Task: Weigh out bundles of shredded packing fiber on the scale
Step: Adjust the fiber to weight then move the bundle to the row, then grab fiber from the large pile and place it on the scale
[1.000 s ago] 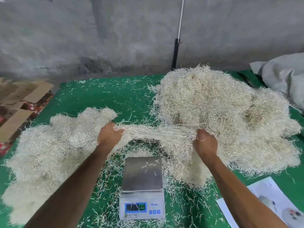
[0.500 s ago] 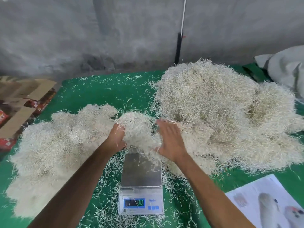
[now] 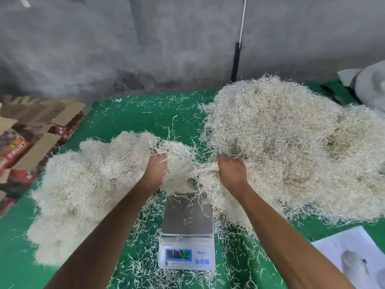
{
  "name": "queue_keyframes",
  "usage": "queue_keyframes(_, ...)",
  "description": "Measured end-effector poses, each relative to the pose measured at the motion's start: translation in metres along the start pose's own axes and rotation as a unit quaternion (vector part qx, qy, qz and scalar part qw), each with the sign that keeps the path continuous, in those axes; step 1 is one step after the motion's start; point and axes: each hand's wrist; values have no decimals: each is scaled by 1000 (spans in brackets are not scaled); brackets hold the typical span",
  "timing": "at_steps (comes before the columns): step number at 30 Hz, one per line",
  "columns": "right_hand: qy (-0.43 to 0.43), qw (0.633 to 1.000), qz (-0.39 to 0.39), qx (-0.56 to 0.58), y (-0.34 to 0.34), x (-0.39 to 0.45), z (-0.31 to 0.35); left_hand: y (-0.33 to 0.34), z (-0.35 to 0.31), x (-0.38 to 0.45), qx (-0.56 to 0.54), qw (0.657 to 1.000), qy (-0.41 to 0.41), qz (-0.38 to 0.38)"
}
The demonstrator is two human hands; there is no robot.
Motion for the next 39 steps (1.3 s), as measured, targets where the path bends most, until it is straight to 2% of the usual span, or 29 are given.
queue_keyframes(2, 21, 999, 24, 5, 5, 2, -11, 6, -1, 3, 41, 998, 40, 17)
queue_keyframes(4, 91, 995, 44, 27, 12, 1, -35, -3, 6, 4, 109, 990, 73, 49)
queue_keyframes(7, 199, 978, 44, 51, 20, -8, -82, -29, 32, 9, 367, 924, 90, 63)
queue_keyframes(8, 224, 972, 41, 59, 23, -8, -95, -33, 41, 11, 406, 908, 77, 62)
queue_keyframes(10, 250, 963, 57, 80, 24, -9, -107, -30, 55, 11, 419, 905, 52, 57)
queue_keyframes(12, 219, 968, 66, 99, 29, -13, -102, -20, 60, 10, 384, 921, 43, 36)
queue_keyframes(15, 62, 987, 102, 110, 38, -28, -75, 0, 57, 6, 322, 946, 29, -3)
queue_keyframes(17, -30, 986, 157, 40, 55, -43, -57, 10, 54, 2, 274, 962, 18, -4)
queue_keyframes(20, -100, 968, 223, -60, 92, -74, -44, 22, 56, -5, 220, 975, 22, 13)
queue_keyframes(22, -99, 962, 231, -102, 107, -87, -43, 28, 62, -7, 184, 983, 21, 13)
queue_keyframes(25, -69, 967, 207, -132, 101, -78, -60, 35, 69, -8, 56, 998, 3, 11)
queue_keyframes(29, 71, 975, 123, -171, 74, -44, -109, 27, 61, -3, -12, 996, -7, -87)
queue_keyframes(31, 113, 968, 126, -185, 67, -32, -127, 13, 54, 3, -84, 983, -54, -152)
queue_keyframes(33, 112, 966, 141, -184, 66, -27, -126, 3, 48, 7, -220, 948, -134, -187)
queue_keyframes(35, 88, 967, 167, -172, 62, -26, -108, 0, 46, 7, -332, 908, -192, -170)
queue_keyframes(37, 62, 966, 190, -164, 57, -26, -81, -1, 49, 3, -444, 853, -227, -152)
queue_keyframes(39, 41, 968, 181, -168, 49, -25, -56, -4, 43, -4, -512, 817, -230, -131)
Point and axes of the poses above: each hand's wrist, its own x-axis towards the middle knuckle, its own y-axis out of the palm, z = x × y, and after that the axes turned 10 degrees about -x, right-handed
